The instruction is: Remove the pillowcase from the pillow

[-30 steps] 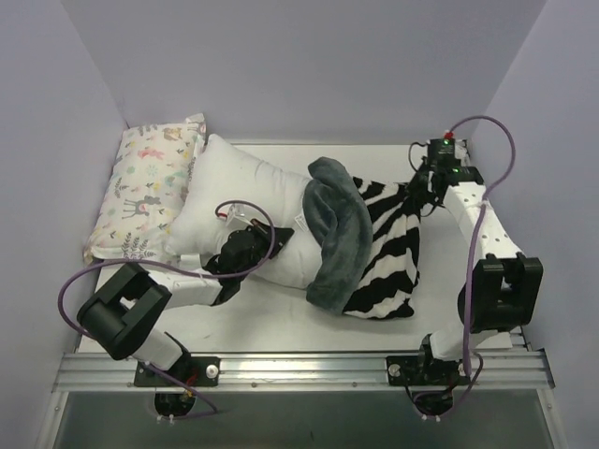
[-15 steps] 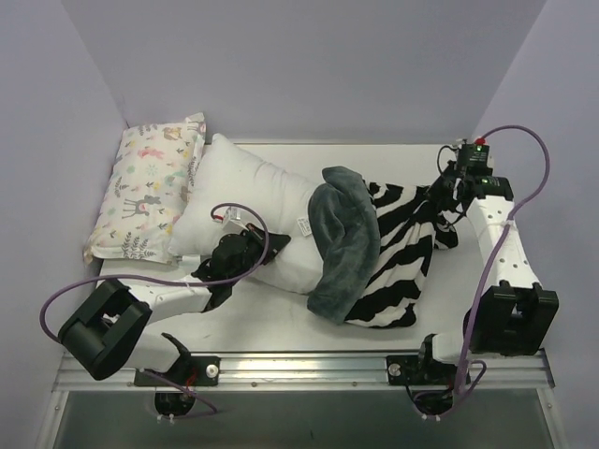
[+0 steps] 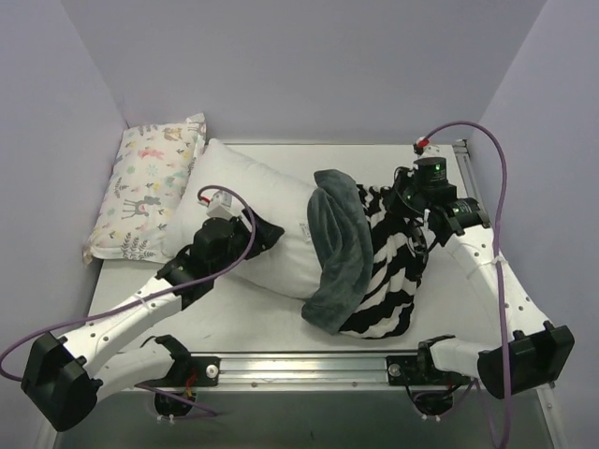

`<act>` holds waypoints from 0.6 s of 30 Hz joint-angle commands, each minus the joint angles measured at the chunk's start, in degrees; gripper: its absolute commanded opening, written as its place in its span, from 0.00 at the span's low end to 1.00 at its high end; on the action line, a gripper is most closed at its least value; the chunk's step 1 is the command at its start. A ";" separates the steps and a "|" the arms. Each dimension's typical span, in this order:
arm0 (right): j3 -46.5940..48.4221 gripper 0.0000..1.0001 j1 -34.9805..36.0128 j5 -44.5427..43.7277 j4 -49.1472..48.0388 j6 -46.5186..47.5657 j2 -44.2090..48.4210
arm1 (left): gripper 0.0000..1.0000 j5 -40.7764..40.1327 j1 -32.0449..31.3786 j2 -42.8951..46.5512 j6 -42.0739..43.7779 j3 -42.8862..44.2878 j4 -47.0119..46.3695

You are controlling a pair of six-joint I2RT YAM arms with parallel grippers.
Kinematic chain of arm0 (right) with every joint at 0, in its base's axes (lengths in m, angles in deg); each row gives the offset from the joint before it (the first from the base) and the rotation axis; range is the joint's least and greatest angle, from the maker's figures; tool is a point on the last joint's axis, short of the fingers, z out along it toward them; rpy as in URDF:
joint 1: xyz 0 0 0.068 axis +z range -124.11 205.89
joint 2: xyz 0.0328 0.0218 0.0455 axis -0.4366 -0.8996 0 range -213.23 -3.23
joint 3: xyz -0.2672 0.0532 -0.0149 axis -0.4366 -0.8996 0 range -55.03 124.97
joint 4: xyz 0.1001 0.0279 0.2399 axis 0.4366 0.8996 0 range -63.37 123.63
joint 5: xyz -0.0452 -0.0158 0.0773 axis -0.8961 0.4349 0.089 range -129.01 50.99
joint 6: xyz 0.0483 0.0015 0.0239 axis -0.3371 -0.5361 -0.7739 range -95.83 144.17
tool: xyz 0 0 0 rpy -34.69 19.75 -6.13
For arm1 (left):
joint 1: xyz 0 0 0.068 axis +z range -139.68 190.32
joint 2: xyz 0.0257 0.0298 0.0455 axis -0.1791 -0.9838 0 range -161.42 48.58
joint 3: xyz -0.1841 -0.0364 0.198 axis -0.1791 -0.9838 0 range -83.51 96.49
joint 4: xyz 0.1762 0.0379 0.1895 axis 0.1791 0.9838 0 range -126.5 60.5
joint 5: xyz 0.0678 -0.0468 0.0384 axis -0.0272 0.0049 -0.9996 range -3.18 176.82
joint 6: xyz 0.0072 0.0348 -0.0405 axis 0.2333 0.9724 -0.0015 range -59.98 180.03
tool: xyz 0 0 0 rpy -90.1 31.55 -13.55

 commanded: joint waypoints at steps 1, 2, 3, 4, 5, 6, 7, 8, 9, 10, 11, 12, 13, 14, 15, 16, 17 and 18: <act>4.31 0.00 3.93 -0.93 -5.16 1.83 3.85 | 0.75 -4.08 0.61 -0.13 4.91 11.62 14.40; 5.46 0.00 4.54 -1.81 -5.25 2.10 4.20 | 0.79 -5.05 0.88 -1.36 5.44 14.43 15.63; 7.56 0.00 4.72 -2.16 -5.51 2.10 4.55 | 0.83 -5.76 1.40 -2.86 5.97 20.20 17.82; 8.80 0.00 5.07 -2.60 -5.60 2.19 5.34 | 0.87 -5.59 2.71 -6.00 6.15 22.35 18.36; 9.68 0.00 5.51 -3.13 -6.21 2.53 5.87 | 0.89 -4.89 3.42 -7.51 5.98 24.63 18.89; 10.73 0.00 6.47 -5.66 -7.09 3.15 7.44 | 0.90 -4.62 4.21 -9.10 4.76 27.27 19.59; 11.18 0.00 7.00 -6.21 -7.79 3.59 8.24 | 0.93 -4.45 5.70 -11.55 3.62 28.25 20.03; 11.44 0.00 7.36 -6.99 -9.37 4.03 9.12 | 0.94 -2.01 6.84 -12.62 2.82 28.70 19.25; 11.79 0.00 7.88 -7.44 -10.16 4.55 10.52 | 0.97 -1.11 7.64 -13.76 1.77 29.13 17.85; 12.75 0.00 8.23 -7.70 -10.61 4.91 10.97 | 0.97 -0.41 8.52 -16.03 1.15 30.71 17.75; 13.46 0.00 8.50 -7.88 -11.13 5.43 11.49 | 0.97 0.29 8.70 -17.01 0.62 31.50 17.75; 13.99 0.00 8.85 -8.23 -11.14 5.87 11.85 | 0.97 0.82 8.79 -18.07 -0.52 32.47 18.19; 15.04 0.00 9.46 -8.75 -11.23 6.66 11.94 | 0.98 0.83 8.79 -19.90 -1.31 33.26 18.45; 15.48 0.00 9.64 -8.93 -10.62 6.84 11.94 | 0.97 0.65 8.79 -20.97 -2.71 34.66 19.41; 15.66 0.00 9.73 -9.02 -10.18 7.02 11.85 | 0.97 0.83 8.87 -21.85 -4.38 35.02 19.77; 15.49 0.00 10.25 -9.37 -10.00 7.28 11.85 | 0.97 0.83 8.88 -23.68 -5.44 35.38 19.86; 14.36 0.00 10.52 -9.55 -9.91 7.28 11.94 | 0.98 0.74 8.88 -24.66 -6.84 36.08 20.29; 13.21 0.00 10.78 -9.72 -10.26 7.54 12.55 | 0.97 1.96 8.88 -25.89 -8.42 36.26 19.60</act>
